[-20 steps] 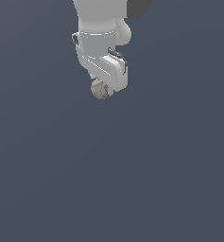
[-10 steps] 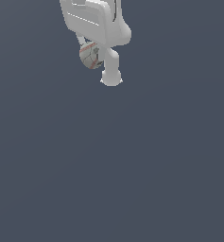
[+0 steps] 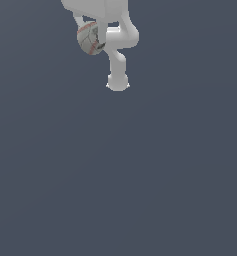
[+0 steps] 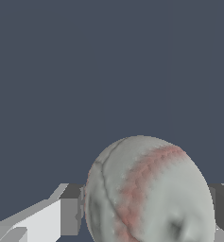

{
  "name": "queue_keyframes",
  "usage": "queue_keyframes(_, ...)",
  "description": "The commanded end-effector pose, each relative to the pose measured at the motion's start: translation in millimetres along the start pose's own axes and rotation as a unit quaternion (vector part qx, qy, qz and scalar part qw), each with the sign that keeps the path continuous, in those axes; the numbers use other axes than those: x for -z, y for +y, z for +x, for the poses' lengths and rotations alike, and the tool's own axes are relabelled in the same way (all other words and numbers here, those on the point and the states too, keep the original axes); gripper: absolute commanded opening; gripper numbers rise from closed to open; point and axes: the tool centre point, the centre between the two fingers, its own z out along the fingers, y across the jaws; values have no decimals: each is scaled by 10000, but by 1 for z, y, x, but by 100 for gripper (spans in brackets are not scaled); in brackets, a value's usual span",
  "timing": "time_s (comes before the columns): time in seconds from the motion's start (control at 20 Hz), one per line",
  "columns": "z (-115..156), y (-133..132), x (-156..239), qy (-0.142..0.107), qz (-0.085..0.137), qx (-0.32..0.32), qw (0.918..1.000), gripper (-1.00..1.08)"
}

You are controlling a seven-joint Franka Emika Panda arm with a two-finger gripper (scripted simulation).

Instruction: Pick up the object and move it to a goal position.

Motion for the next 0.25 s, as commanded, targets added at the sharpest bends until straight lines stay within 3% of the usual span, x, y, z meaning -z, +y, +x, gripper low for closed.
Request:
queue_keyframes(0.0, 0, 1, 5, 3, 3, 2, 10000, -100)
queue_keyframes(0.2, 1, 0, 4, 4, 3, 5, 10000, -100)
